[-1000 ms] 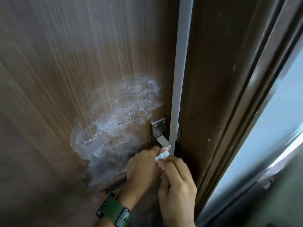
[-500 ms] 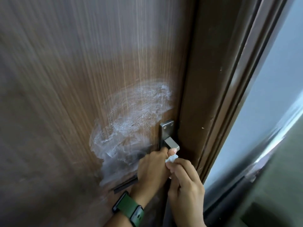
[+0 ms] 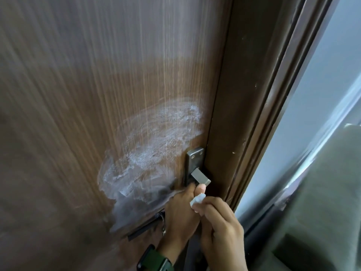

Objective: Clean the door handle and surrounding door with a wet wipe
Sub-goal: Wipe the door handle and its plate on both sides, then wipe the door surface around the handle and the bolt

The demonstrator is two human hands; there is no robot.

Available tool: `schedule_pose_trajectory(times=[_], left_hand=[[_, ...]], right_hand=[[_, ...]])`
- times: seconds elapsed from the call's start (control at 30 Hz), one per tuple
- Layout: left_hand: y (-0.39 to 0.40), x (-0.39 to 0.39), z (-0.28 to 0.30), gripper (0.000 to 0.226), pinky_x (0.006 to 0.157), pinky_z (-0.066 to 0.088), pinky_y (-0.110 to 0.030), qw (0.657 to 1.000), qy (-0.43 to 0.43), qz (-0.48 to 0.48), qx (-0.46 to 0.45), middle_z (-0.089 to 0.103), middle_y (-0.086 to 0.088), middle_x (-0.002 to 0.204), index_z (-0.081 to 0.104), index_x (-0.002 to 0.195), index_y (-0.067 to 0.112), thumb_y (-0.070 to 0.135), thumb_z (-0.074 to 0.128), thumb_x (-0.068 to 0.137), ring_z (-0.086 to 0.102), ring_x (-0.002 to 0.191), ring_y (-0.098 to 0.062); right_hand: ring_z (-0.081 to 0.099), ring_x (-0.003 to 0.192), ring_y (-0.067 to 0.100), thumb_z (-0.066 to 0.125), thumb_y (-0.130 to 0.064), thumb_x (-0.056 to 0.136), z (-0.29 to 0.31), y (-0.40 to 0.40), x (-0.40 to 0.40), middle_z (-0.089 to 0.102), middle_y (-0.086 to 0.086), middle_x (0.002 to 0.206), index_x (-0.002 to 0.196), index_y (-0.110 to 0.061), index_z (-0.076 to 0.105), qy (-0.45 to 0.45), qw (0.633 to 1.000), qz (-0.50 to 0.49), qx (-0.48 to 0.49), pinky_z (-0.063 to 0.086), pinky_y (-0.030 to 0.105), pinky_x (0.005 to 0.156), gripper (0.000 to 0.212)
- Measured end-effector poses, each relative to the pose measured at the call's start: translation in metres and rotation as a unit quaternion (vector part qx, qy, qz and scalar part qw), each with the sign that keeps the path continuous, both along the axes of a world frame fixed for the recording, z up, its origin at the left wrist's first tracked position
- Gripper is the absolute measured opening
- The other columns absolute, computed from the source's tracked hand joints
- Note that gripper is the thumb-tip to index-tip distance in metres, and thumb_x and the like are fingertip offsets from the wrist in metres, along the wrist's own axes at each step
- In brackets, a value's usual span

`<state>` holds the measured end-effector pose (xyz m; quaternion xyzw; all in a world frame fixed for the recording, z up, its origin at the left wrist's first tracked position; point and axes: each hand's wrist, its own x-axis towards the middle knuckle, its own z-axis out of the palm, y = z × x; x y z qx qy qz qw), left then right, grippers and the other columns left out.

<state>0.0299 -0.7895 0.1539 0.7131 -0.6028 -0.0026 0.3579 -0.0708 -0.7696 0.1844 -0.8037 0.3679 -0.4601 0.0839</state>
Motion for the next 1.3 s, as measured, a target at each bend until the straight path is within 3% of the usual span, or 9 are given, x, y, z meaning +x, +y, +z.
schedule_pose_trajectory(times=[0.1, 0.23, 0.37, 0.47, 0.73, 0.9, 1.03, 1.13, 1.3], left_hand=[[0.005, -0.003, 0.017, 0.029, 0.05, 0.036, -0.028, 0.999, -0.02, 0.02, 0.029, 0.067, -0.003, 0.068, 0.058, 0.08, 0.019, 0.034, 0.037, 0.092, 0.058, 0.056, -0.017], [0.007, -0.001, 0.052, 0.032, 0.07, 0.041, -0.035, 0.985, -0.061, 0.057, 0.149, 0.067, -0.012, 0.099, 0.053, 0.097, 0.017, 0.036, 0.028, 0.093, 0.062, 0.094, -0.033], [0.018, -0.007, 0.075, 0.023, 0.077, 0.045, -0.037, 0.968, -0.082, 0.039, 0.234, 0.062, -0.015, 0.112, 0.051, 0.107, 0.013, 0.019, 0.043, 0.085, 0.057, 0.105, -0.036], [0.037, -0.007, 0.071, 0.032, 0.076, 0.043, -0.031, 0.978, -0.083, 0.043, 0.185, 0.061, -0.012, 0.11, 0.05, 0.111, 0.011, 0.011, 0.046, 0.08, 0.057, 0.101, -0.029], [0.059, -0.011, 0.059, 0.048, 0.098, 0.025, -0.013, 0.995, -0.037, 0.053, 0.071, 0.039, 0.008, 0.139, 0.032, 0.134, 0.023, 0.026, 0.045, 0.088, 0.036, 0.126, -0.008], [0.066, -0.01, 0.057, 0.044, 0.1, 0.02, -0.007, 0.996, -0.009, 0.068, 0.057, 0.032, 0.016, 0.145, 0.037, 0.133, 0.028, 0.024, 0.043, 0.09, 0.033, 0.13, -0.001], [0.072, -0.015, 0.061, 0.035, 0.088, 0.019, -0.001, 0.996, 0.017, 0.091, 0.017, 0.042, 0.022, 0.13, 0.049, 0.124, 0.027, 0.024, 0.046, 0.089, 0.041, 0.123, 0.0], [0.076, -0.018, 0.065, 0.016, 0.07, 0.029, -0.008, 0.994, 0.004, 0.106, 0.039, 0.056, 0.015, 0.113, 0.063, 0.084, 0.018, 0.024, 0.049, 0.087, 0.056, 0.097, -0.005], [0.084, -0.023, 0.063, 0.016, 0.074, 0.028, 0.001, 0.989, 0.022, 0.146, 0.011, 0.032, 0.04, 0.119, 0.065, 0.091, 0.031, 0.03, 0.051, 0.086, 0.047, 0.106, 0.012]], right_hand=[[0.061, 0.075, 0.004, 0.048, -0.023, 0.082, 0.019, -0.01, -0.001, 0.066, -0.003, 0.085, 0.083, -0.016, 0.071, -0.064, 0.997, 0.02, 0.03, 0.048, 0.012, 0.063, 0.024], [0.051, 0.08, 0.0, 0.055, -0.005, 0.085, 0.051, -0.038, 0.015, 0.063, 0.002, 0.091, 0.094, -0.011, 0.069, -0.177, 0.983, -0.039, -0.003, 0.034, -0.004, 0.071, 0.018], [0.063, 0.087, 0.024, 0.058, 0.008, 0.08, 0.075, -0.063, 0.047, 0.067, 0.015, 0.097, 0.098, -0.001, 0.069, -0.177, 0.982, -0.056, -0.034, 0.045, 0.014, 0.078, 0.023], [0.066, 0.083, 0.032, 0.054, 0.006, 0.077, 0.057, -0.062, 0.057, 0.07, 0.017, 0.093, 0.092, 0.003, 0.07, -0.15, 0.986, -0.058, -0.054, 0.054, 0.035, 0.076, 0.022], [0.061, 0.094, 0.032, 0.053, 0.008, 0.087, 0.086, -0.077, 0.074, 0.067, 0.022, 0.1, 0.103, 0.007, 0.066, -0.235, 0.959, -0.01, -0.159, 0.052, 0.035, 0.086, 0.021], [0.046, 0.126, 0.034, 0.057, 0.015, 0.081, 0.043, -0.068, 0.062, 0.057, 0.023, 0.126, 0.119, 0.008, 0.056, -0.132, 0.978, 0.035, -0.157, 0.035, 0.039, 0.109, 0.039], [0.008, 0.142, 0.029, 0.038, -0.012, 0.095, 0.063, -0.072, 0.073, 0.016, 0.02, 0.15, 0.139, 0.007, 0.023, -0.133, 0.986, 0.085, -0.053, 0.011, 0.035, 0.119, 0.05], [-0.007, 0.143, 0.03, 0.023, -0.033, 0.099, 0.04, -0.055, 0.071, -0.004, 0.017, 0.151, 0.142, 0.003, 0.003, -0.033, 0.98, 0.179, -0.076, -0.003, 0.037, 0.119, 0.059], [-0.015, 0.143, 0.024, 0.018, -0.05, 0.094, 0.06, -0.081, 0.065, -0.015, 0.01, 0.151, 0.142, -0.006, -0.008, -0.043, 0.99, 0.126, -0.041, -0.003, 0.039, 0.119, 0.071]])
